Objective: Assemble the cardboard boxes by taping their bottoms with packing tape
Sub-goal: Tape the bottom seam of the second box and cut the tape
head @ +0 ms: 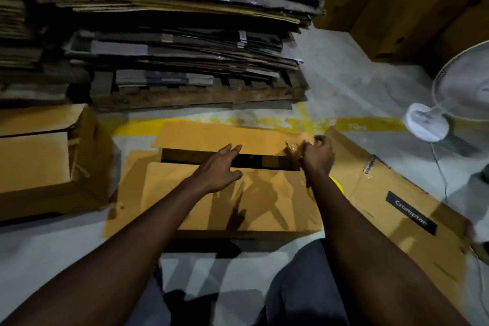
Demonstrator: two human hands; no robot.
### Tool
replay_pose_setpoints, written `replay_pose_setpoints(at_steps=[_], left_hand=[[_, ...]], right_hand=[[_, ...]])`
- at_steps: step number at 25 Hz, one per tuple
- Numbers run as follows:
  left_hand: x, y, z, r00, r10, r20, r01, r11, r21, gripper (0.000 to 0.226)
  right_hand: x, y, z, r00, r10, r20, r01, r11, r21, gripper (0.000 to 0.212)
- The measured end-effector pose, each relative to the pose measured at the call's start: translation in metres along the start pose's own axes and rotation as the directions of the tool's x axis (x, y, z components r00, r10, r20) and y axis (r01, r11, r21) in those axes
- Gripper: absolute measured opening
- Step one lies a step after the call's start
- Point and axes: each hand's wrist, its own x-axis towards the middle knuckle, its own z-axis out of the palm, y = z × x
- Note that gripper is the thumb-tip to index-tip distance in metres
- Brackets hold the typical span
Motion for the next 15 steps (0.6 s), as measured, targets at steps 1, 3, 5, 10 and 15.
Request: replay_pose_setpoints(at_steps=[1,3,5,10,15], left_hand=[[0.000,-0.001,-0.002,1.000,-0.012,-0.014,0.011,0.998,-0.061,0.075],[-0.001,-0.002,-0.008,0.996,-0.046,-0.072,0.032,0.983,-0.183,0.076],[-0.006,0.000,-0.015,0.982,-0.087,-0.167,0.040,0.963,-0.266,0.078],[-0.027,-0.025,-0.038,0.906,-0.247,-0.344,0.116,0.926,-0.359,0.068],[-0.020,-0.056,-0.061,0.943,-0.194,-0.272,0.198,0.980,-0.011,0.054]], right_hand=[[-0.008,-0.010,0.012,0.999,-0.024,0.048,0.023,1.000,0.022,0.032],[-0.026,-0.027,0.041,0.979,-0.078,0.187,0.064,0.995,0.081,0.029],[-0.049,-0.042,0.065,0.929,-0.111,0.354,0.054,0.984,0.167,0.027],[-0.087,-0.059,0.100,0.771,-0.043,0.635,-0.166,0.950,0.265,0.016],[-0.083,-0.073,0.120,0.692,-0.061,0.719,-0.246,0.917,0.315,0.012]])
